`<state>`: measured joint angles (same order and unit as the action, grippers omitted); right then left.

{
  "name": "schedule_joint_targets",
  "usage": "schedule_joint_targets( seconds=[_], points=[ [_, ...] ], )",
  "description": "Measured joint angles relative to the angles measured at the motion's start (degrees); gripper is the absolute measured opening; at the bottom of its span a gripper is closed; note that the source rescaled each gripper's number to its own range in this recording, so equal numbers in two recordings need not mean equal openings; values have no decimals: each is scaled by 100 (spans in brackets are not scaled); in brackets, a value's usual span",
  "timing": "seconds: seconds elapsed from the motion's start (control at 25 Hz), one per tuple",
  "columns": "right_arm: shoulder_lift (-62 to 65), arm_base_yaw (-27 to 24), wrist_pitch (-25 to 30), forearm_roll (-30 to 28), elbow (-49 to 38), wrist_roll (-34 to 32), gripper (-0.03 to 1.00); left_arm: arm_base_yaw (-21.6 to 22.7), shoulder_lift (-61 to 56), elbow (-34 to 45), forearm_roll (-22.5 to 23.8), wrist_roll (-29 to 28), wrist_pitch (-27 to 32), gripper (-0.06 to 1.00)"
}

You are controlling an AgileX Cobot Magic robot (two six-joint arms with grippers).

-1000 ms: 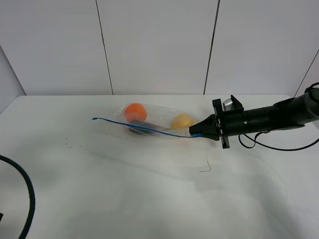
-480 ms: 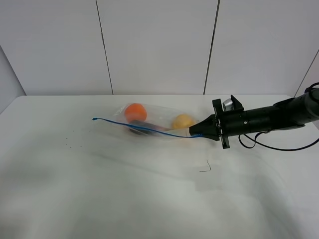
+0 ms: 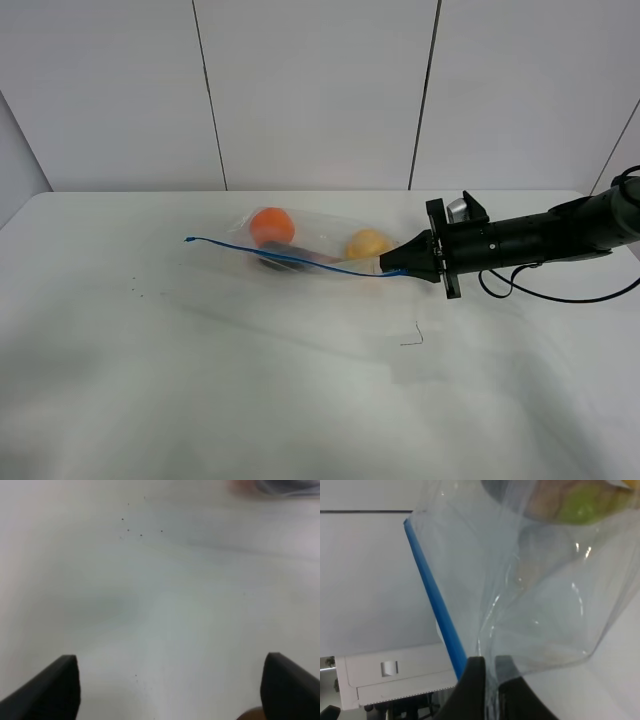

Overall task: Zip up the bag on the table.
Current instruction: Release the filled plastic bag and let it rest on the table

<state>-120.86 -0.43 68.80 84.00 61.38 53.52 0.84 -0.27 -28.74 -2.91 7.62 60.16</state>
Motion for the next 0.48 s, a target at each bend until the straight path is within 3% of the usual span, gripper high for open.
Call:
schedule_joint_targets(
  seconds=[0.48],
  points=[
    [0, 0, 0, 0, 0, -1, 0, -93, -2, 19, -7, 0, 0, 100]
  ],
)
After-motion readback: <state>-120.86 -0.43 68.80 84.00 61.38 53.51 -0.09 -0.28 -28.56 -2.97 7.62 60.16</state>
